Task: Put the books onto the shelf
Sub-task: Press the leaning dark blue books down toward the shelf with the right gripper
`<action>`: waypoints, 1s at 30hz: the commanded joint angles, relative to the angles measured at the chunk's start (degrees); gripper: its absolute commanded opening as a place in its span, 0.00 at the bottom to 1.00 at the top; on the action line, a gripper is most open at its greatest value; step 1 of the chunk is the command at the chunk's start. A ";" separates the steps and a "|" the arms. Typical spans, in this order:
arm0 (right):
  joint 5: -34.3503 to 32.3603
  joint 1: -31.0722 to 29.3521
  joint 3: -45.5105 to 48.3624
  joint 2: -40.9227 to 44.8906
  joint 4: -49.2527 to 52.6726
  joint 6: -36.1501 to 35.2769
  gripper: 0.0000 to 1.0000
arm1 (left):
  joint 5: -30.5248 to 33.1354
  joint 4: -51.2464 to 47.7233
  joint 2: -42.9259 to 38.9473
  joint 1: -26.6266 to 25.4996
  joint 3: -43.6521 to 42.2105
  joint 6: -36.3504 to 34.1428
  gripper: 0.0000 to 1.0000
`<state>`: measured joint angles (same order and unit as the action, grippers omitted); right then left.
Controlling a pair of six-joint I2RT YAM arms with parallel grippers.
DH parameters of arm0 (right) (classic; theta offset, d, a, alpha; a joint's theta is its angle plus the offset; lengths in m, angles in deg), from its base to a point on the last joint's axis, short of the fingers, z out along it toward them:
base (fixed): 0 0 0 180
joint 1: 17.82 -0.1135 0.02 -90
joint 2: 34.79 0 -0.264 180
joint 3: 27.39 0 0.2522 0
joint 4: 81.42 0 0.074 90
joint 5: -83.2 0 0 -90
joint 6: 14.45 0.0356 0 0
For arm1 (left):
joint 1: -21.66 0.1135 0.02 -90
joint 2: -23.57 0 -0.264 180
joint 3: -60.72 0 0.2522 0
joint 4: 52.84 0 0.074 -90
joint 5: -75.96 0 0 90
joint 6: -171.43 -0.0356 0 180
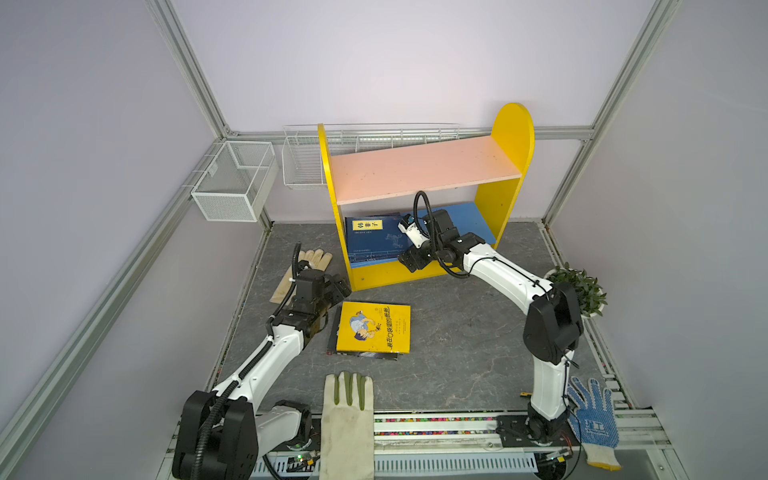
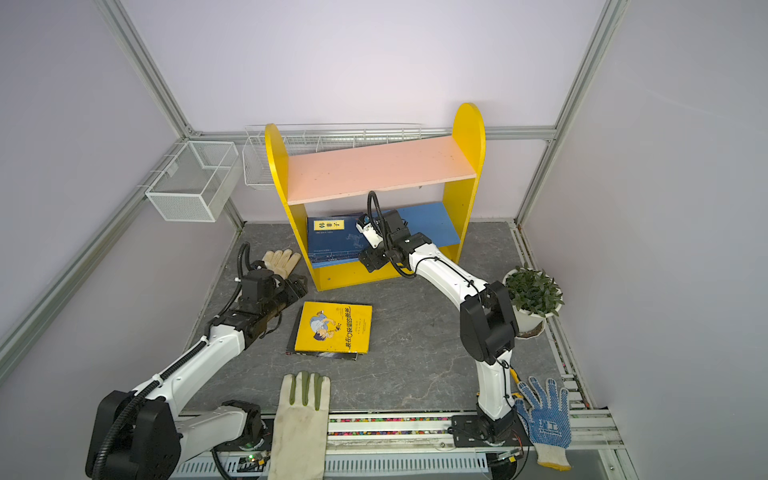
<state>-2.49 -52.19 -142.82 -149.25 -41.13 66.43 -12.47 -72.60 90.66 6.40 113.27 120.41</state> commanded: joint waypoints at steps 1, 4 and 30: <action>0.77 -0.37 -3.44 -1.83 2.81 -4.28 0.85 | 0.47 -0.68 -0.34 0.23 1.80 0.17 0.85; 1.26 -0.39 -5.39 -3.09 3.35 -5.25 0.84 | 0.39 -0.68 -0.21 0.21 1.73 0.17 0.85; 10.17 -2.21 -13.03 -7.27 6.21 -4.94 0.41 | -0.75 0.11 0.90 0.18 1.21 -0.88 0.83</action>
<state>0.46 -52.14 -154.40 -154.84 -34.73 61.84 -12.82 -72.66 91.01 6.40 113.27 120.15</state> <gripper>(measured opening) 0.420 0.834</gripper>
